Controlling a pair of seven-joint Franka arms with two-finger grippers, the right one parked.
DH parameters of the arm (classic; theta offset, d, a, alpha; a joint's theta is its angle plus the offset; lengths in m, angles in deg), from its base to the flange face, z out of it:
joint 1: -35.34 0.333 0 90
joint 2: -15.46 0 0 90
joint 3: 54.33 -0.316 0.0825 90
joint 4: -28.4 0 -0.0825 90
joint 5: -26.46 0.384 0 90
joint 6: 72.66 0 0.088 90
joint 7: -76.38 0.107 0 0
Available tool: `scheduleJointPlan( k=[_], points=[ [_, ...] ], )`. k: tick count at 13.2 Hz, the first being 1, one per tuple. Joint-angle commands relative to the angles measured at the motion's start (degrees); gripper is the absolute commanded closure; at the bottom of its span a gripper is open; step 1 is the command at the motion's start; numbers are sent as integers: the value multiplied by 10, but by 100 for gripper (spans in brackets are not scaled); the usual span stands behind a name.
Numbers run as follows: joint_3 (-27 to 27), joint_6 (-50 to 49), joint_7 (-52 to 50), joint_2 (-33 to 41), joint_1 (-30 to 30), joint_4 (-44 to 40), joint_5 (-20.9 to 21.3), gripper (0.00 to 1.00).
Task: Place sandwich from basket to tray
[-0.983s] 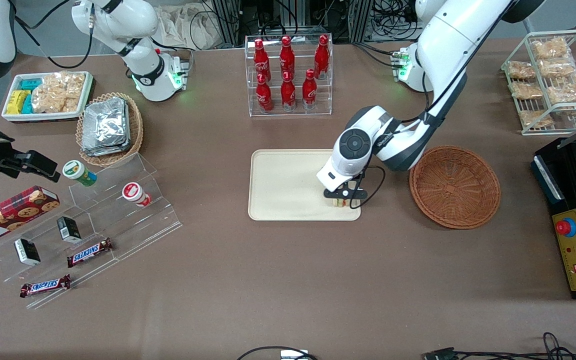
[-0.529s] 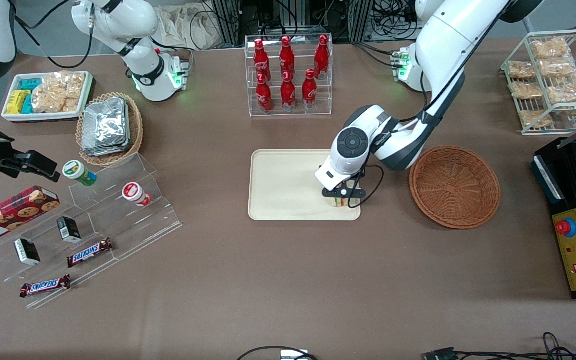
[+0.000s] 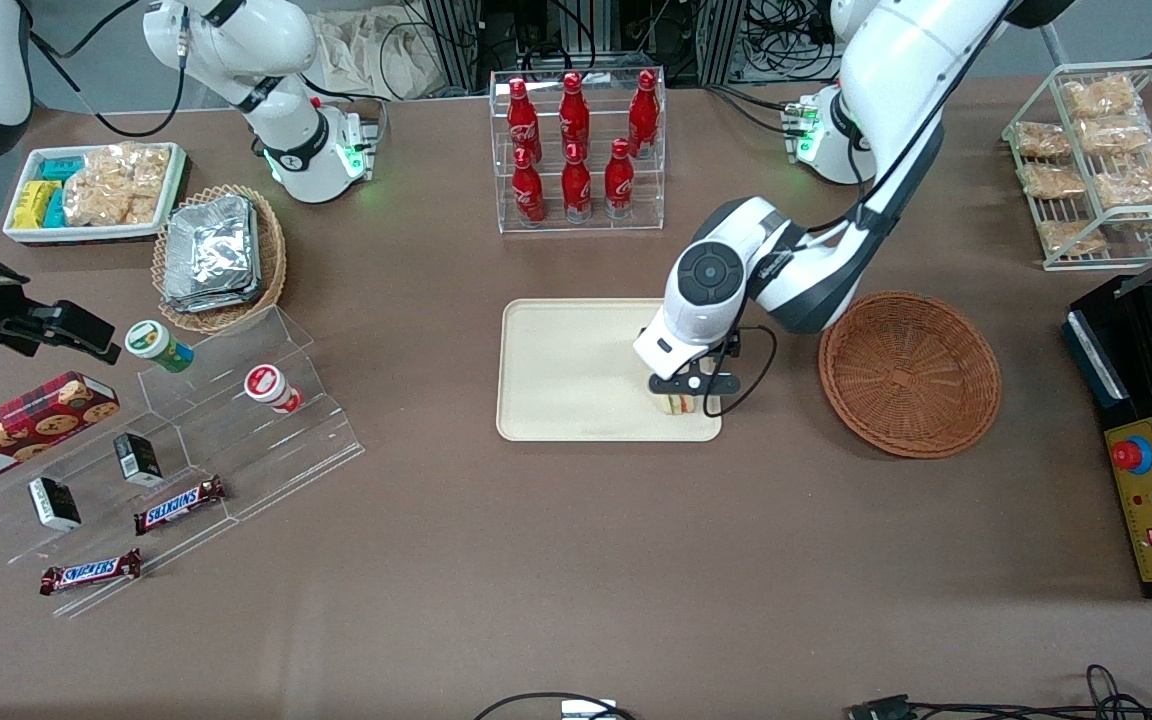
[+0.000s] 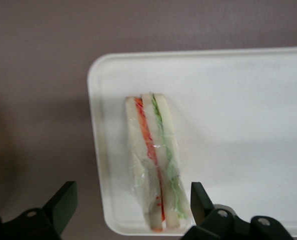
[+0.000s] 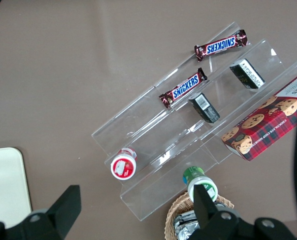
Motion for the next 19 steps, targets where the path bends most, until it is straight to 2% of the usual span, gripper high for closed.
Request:
scheduleJointPlan(
  k=[1,3,5,6,8,11,14,19],
  points=[
    [2,-102,18,78,27,-42,-22,0],
    [-10,-188,57,122,39,-93,-48,0],
    [-78,-208,82,187,23,-87,-51,0],
    [-122,-228,125,211,13,-86,-54,0],
    [-194,-251,206,243,12,-84,-94,0],
    [-287,-266,266,275,-7,-76,-106,0],
    [-323,-271,293,286,-4,-74,-125,0],
    [-339,-306,310,280,-4,-97,-122,0]
  ],
)
